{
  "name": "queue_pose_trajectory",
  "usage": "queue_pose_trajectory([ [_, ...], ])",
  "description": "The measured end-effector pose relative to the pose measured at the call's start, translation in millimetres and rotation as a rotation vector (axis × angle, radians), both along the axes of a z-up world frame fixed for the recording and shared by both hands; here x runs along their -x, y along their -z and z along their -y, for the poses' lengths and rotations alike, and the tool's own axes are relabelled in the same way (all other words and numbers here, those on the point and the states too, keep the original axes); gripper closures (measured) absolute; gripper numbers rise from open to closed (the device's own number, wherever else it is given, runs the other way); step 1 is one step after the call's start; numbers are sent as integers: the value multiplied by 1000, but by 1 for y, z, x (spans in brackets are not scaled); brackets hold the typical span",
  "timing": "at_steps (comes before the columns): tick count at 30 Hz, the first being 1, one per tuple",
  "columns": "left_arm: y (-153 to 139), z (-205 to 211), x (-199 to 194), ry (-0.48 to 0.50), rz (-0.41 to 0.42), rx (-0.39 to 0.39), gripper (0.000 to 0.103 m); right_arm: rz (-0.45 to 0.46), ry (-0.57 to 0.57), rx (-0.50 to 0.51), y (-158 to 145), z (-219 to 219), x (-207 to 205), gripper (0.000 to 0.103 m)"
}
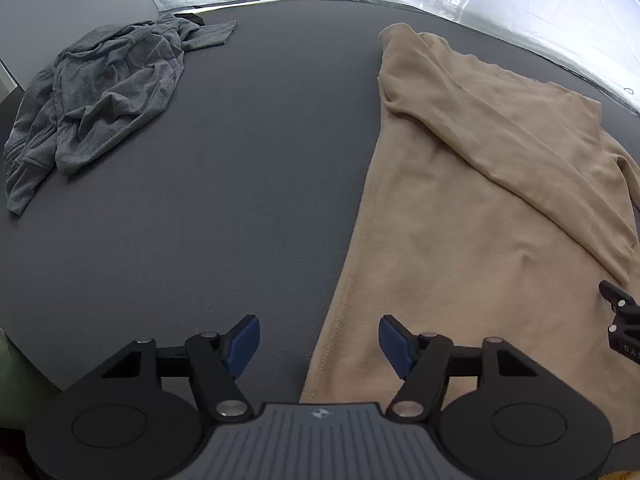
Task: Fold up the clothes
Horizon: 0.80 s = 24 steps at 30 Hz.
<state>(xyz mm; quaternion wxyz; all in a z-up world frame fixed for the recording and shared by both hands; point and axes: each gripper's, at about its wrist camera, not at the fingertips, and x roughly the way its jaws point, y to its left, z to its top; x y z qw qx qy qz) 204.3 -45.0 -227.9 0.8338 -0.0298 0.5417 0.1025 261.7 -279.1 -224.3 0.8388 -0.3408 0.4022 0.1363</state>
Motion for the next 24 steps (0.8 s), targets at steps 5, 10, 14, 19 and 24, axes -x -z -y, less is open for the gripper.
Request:
queue_pose_trajectory([
  [5,15,2,17,25,-54,-22,41,-42,-34,15,7,1,-13,41],
  [10,24,13,29,-52,-17,-6,62,-121,-33,-131,7,20,-22,68],
  [14,21,16,38,-121,25,1,61,-122,-49,-149,7,32,-22,74],
  [19,25,11,52,-163,81,23,60,-93,-166,-81,14,32,-10,83],
  [24,21,2,55,-178,104,69,61,-82,-239,-38,13,30,-6,90],
])
